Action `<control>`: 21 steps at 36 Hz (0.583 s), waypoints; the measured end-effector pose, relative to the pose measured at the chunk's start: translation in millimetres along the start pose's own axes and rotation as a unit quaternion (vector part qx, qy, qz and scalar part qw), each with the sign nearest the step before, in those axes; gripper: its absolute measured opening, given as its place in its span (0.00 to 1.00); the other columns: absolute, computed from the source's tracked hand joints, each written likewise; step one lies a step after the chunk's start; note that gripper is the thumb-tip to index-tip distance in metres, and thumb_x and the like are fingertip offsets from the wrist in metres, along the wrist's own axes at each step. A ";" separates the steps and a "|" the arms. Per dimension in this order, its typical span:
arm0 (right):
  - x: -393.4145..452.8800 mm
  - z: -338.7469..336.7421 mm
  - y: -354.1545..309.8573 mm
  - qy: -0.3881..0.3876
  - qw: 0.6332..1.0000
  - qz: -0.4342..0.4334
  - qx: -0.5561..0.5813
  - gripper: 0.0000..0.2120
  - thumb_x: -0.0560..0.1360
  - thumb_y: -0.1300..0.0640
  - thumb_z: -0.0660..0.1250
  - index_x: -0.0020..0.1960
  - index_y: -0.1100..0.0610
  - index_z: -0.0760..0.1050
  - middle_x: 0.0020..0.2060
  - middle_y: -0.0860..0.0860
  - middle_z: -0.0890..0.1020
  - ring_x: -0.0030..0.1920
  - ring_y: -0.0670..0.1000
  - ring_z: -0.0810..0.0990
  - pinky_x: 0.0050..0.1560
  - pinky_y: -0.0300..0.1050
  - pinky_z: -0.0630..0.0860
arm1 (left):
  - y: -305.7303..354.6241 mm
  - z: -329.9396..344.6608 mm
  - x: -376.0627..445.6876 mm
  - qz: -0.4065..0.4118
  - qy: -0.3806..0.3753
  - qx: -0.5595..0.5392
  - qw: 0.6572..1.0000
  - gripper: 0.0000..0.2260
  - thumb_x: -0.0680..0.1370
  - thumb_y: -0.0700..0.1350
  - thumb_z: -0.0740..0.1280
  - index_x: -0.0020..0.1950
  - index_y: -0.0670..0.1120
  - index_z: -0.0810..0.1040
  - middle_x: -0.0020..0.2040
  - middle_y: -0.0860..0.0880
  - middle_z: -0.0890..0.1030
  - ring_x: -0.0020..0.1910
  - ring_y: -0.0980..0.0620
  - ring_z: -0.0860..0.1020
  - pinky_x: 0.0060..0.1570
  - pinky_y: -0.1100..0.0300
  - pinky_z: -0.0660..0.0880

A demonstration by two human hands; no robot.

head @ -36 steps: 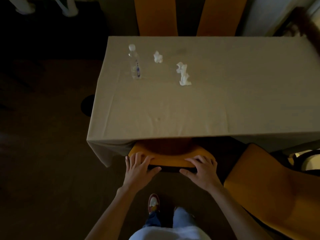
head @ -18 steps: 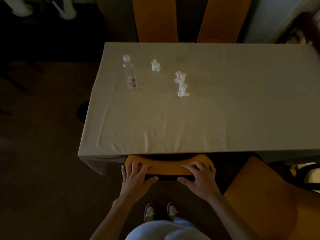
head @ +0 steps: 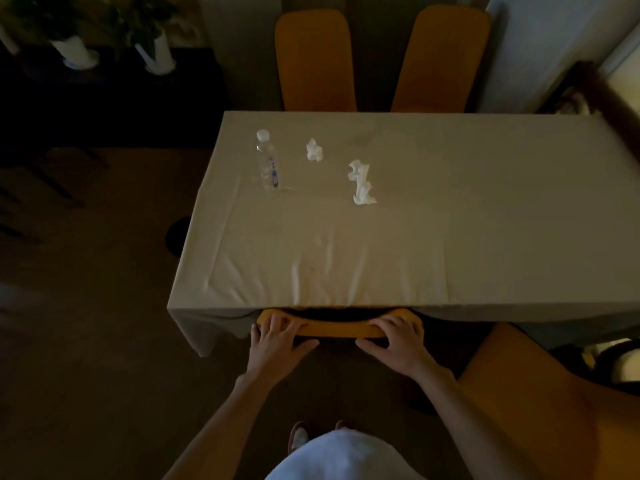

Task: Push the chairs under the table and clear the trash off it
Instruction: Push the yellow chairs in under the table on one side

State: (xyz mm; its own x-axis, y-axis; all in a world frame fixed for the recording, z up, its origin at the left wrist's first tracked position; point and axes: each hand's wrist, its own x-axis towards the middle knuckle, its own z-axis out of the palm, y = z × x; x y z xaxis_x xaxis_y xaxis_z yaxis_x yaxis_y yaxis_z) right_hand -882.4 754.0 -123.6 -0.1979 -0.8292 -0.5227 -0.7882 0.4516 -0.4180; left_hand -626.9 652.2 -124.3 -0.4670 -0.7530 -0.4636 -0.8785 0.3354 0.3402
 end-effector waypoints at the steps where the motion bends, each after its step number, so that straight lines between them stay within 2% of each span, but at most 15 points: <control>1: -2.1 -4.7 -3.1 -0.005 1.000 0.002 0.019 0.37 0.67 0.21 0.49 0.64 0.42 0.72 0.64 0.43 0.71 0.70 0.49 0.63 0.72 0.55 0.51 | 0.8 -2.4 -1.3 -0.001 0.008 -0.011 1.000 0.26 0.75 0.71 0.54 0.70 0.62 0.66 0.70 0.52 0.65 0.73 0.46 0.59 0.74 0.39 0.51; 4: -12.8 -20.1 -12.5 0.020 0.998 0.000 0.055 0.19 0.78 0.37 0.59 0.59 0.49 0.77 0.56 0.45 0.76 0.62 0.47 0.70 0.66 0.49 0.64 | 2.9 -11.5 -8.0 0.013 0.074 -0.056 0.996 0.13 0.78 0.60 0.61 0.61 0.60 0.76 0.61 0.56 0.73 0.64 0.52 0.71 0.64 0.48 0.69; 6: -22.7 -28.9 -18.4 0.049 0.997 -0.004 0.065 0.13 0.79 0.43 0.61 0.55 0.50 0.78 0.51 0.44 0.77 0.57 0.47 0.73 0.62 0.49 0.70 | 4.9 -17.7 -17.0 0.018 0.121 -0.066 0.990 0.07 0.79 0.53 0.62 0.53 0.57 0.79 0.54 0.57 0.75 0.57 0.53 0.73 0.55 0.53 0.72; 8: -35.1 -35.2 -26.7 0.080 0.995 -0.006 0.062 0.12 0.79 0.44 0.62 0.53 0.51 0.78 0.48 0.44 0.77 0.51 0.47 0.76 0.55 0.48 0.75 | 6.4 -24.1 -28.6 0.037 0.157 -0.051 0.986 0.06 0.79 0.51 0.62 0.50 0.57 0.78 0.51 0.57 0.75 0.54 0.54 0.73 0.52 0.55 0.73; 10: -46.9 -36.7 -34.0 0.116 0.993 -0.007 0.035 0.13 0.79 0.43 0.61 0.55 0.50 0.77 0.47 0.43 0.77 0.49 0.46 0.76 0.51 0.46 0.76 | 7.4 -28.5 -39.7 0.058 0.191 -0.029 0.979 0.06 0.78 0.51 0.63 0.51 0.57 0.78 0.52 0.58 0.75 0.54 0.55 0.73 0.52 0.55 0.72; 13: -65.7 -30.6 -40.5 0.214 0.976 -0.028 -0.025 0.15 0.77 0.42 0.60 0.57 0.48 0.76 0.52 0.43 0.78 0.56 0.47 0.74 0.59 0.51 0.72 | 8.9 -29.4 -56.0 0.075 0.249 -0.014 0.965 0.09 0.76 0.52 0.65 0.56 0.57 0.78 0.55 0.58 0.75 0.56 0.56 0.73 0.55 0.55 0.70; 15: -78.7 -21.5 -43.2 0.268 0.962 -0.041 -0.026 0.16 0.75 0.41 0.59 0.57 0.47 0.75 0.54 0.42 0.78 0.58 0.48 0.74 0.62 0.54 0.71 | 9.3 -25.6 -64.8 0.095 0.283 0.006 0.954 0.10 0.77 0.53 0.63 0.57 0.57 0.78 0.58 0.57 0.76 0.59 0.56 0.73 0.58 0.55 0.69; 18: -98.4 -3.4 -45.4 0.296 0.954 -0.026 -0.033 0.18 0.74 0.42 0.60 0.60 0.47 0.74 0.60 0.43 0.75 0.64 0.48 0.71 0.65 0.56 0.68 | 11.4 -17.2 -76.0 0.107 0.298 0.029 0.948 0.14 0.79 0.57 0.59 0.59 0.56 0.79 0.62 0.55 0.76 0.64 0.53 0.71 0.64 0.52 0.66; 21: -119.7 15.1 -44.9 0.310 0.949 -0.012 -0.051 0.18 0.74 0.42 0.60 0.61 0.46 0.74 0.62 0.44 0.73 0.65 0.49 0.70 0.66 0.55 0.66 | 16.4 -5.6 -90.0 0.115 0.283 0.035 0.951 0.16 0.79 0.59 0.57 0.61 0.57 0.78 0.63 0.55 0.75 0.65 0.53 0.71 0.66 0.51 0.66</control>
State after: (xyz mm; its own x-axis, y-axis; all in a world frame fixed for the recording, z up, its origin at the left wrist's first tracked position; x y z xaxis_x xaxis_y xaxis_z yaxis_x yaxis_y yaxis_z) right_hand -814.5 837.9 -53.4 -0.4595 -0.8874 0.0374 -0.8429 0.4224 -0.3334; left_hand -598.7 722.3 -72.5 -0.5364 -0.8324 0.1392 -0.7727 0.5507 0.3156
